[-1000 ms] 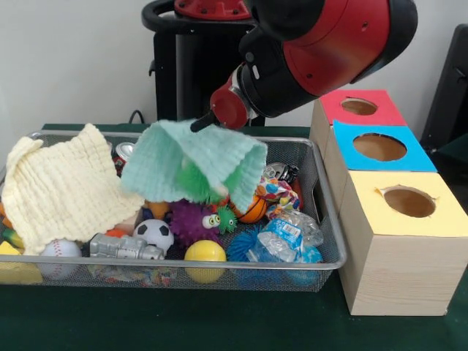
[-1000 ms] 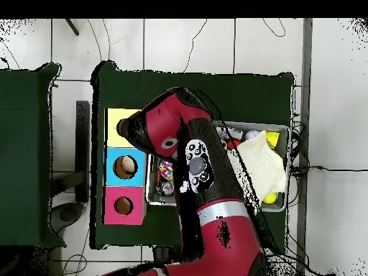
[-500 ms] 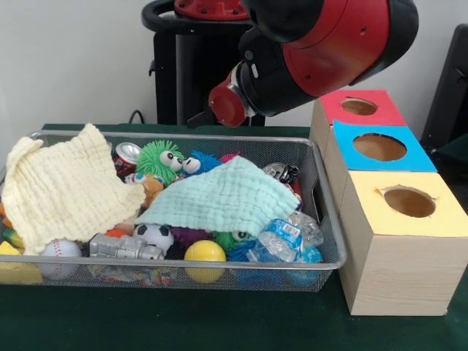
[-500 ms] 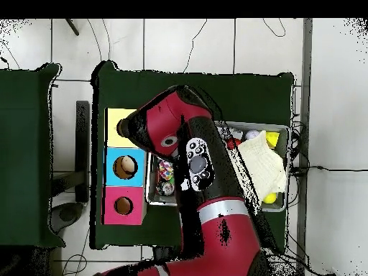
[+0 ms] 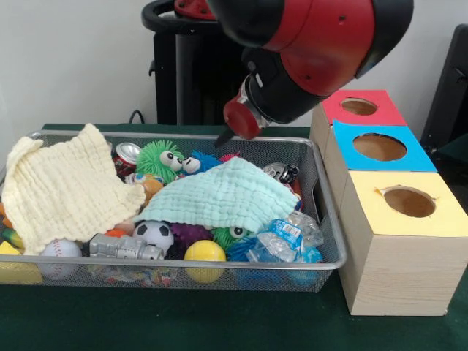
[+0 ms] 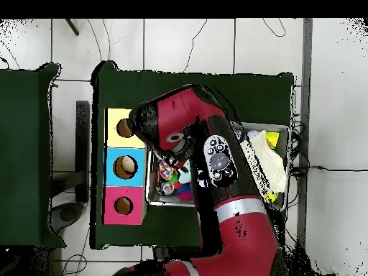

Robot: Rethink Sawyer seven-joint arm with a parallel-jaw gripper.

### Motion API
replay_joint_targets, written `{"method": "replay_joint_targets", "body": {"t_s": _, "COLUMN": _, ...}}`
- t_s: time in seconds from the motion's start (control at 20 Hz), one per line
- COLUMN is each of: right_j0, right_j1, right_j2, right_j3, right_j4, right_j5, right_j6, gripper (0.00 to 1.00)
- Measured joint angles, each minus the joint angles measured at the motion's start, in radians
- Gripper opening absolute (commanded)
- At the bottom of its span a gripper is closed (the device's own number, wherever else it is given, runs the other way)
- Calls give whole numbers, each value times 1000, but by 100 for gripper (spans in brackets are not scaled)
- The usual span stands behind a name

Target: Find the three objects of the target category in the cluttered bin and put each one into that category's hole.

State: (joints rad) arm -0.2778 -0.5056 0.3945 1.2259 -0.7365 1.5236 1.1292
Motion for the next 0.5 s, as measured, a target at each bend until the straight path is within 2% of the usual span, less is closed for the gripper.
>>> {"method": "replay_joint_targets", "body": {"t_s": 0.1, "right_j0": -11, "right_j1": 0, "right_j2": 7, "right_j3": 4, "right_j4": 21, "right_j5": -32, "right_j6": 0, "gripper": 100}}
{"method": "replay_joint_targets", "body": {"t_s": 0.3, "right_j0": -66, "right_j1": 0, "right_j2": 39, "right_j3": 42, "right_j4": 128, "right_j5": -235, "right_j6": 0, "gripper": 100}}
{"method": "replay_joint_targets", "body": {"t_s": 0.4, "right_j0": -93, "right_j1": 1, "right_j2": 49, "right_j3": 66, "right_j4": 183, "right_j5": -380, "right_j6": 0, "gripper": 100}}
{"method": "replay_joint_targets", "body": {"t_s": 0.5, "right_j0": -101, "right_j1": 0, "right_j2": 51, "right_j3": 76, "right_j4": 203, "right_j5": -434, "right_j6": 0, "gripper": 100}}
